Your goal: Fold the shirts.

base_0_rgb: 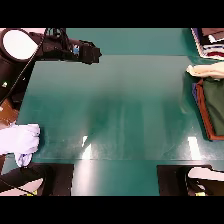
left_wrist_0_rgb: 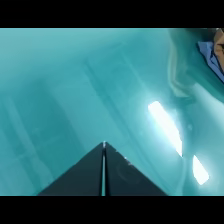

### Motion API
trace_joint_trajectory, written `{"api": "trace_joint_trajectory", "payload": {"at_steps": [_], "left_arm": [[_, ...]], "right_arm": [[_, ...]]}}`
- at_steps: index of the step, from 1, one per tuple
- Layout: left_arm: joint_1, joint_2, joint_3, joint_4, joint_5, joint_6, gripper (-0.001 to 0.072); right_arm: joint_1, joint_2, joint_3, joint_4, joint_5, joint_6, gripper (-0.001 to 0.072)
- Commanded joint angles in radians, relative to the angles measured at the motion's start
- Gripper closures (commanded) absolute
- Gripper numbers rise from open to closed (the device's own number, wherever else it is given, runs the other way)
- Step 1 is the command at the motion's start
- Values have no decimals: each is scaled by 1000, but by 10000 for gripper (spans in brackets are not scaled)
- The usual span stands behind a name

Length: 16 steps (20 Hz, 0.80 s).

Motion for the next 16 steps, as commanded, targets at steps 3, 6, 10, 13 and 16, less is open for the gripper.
{"api": "trace_joint_trajectory", "payload": {"at_steps": [3, 6, 10, 13, 16], "left_arm": [[-1, -18, 0, -15, 7, 2, 685], [-1, -18, 0, -18, -1, 2, 685], [-1, -18, 0, -18, -14, 2, 685], [-1, -18, 0, -17, -29, 3, 685], [-1, -18, 0, -13, -43, 11, 685]], "right_arm": [[-12, 2, 216, 3, 76, 0, 696], [-28, 2, 311, 3, 177, 13, 696], [-42, 43, 303, -87, 299, 44, 696], [-68, 146, 176, -265, 305, 67, 696], [-130, 229, 35, -418, 346, 76, 695]]}}
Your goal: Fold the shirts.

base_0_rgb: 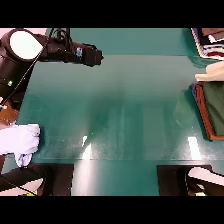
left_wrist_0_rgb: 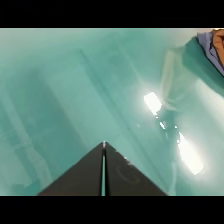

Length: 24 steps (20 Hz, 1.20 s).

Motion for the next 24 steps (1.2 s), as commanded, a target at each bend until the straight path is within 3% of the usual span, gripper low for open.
{"api": "trace_joint_trajectory", "payload": {"at_steps": [1, 5, 6, 8, 9, 10, 14, 18, 22, 24], "left_arm": [[0, 0, 0, 3, -14, 7, 685], [0, 0, 0, 3, -15, 8, 685], [0, 0, 0, 3, -17, 8, 685], [0, 0, 0, 5, -28, 8, 685], [0, 0, 0, 5, -33, 8, 685], [0, 0, 0, 5, -34, 8, 685], [0, 0, 0, 5, -32, 8, 685], [0, 0, 0, 5, -45, 6, 684], [0, 0, 0, 3, -27, 6, 684], [0, 0, 0, 3, -8, 6, 684]], "right_arm": [[-72, 100, -163, -210, 48, 16, 696], [-185, 193, -393, -330, 55, 16, 685], [-211, 204, -436, -323, 55, 16, 624], [-255, 221, -505, -323, 53, 16, 258], [-269, 222, -522, -317, 55, 17, 115], [-274, 222, -523, -303, 58, 24, 100], [-180, 222, -438, -72, 57, 24, 100], [116, 222, -363, 31, 40, 23, 102], [439, 222, -335, 15, -25, 22, 308], [565, 222, -335, 14, -70, 18, 535]]}}
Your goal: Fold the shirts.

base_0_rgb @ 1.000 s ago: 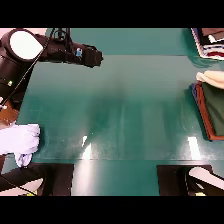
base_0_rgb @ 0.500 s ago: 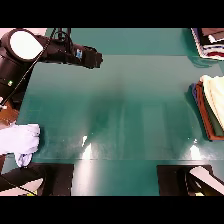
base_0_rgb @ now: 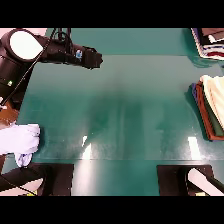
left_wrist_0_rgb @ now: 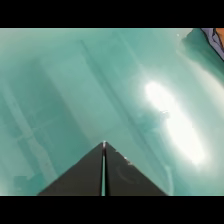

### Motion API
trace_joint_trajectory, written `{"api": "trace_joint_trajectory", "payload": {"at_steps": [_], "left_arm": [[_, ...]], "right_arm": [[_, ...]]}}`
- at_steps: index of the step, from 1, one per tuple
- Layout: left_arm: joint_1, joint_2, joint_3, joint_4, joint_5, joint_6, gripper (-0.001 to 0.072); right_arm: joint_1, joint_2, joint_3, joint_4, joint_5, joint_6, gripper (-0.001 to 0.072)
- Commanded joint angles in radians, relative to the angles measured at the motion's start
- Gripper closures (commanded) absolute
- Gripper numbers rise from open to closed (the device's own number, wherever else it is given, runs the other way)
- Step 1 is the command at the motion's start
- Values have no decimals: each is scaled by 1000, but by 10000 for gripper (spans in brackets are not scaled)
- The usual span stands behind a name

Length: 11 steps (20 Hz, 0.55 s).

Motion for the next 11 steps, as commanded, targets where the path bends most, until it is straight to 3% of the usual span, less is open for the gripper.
{"api": "trace_joint_trajectory", "payload": {"at_steps": [1, 5, 11], "left_arm": [[0, 0, 0, -2, 36, -1, 684], [0, 0, 0, -2, 56, -1, 684], [0, 0, 0, -2, 56, -1, 684]], "right_arm": [[236, 1, 12, 11, -78, -16, 690], [350, 0, 11, 11, -95, -20, 695], [361, 1, 12, 12, -87, -19, 695]]}}
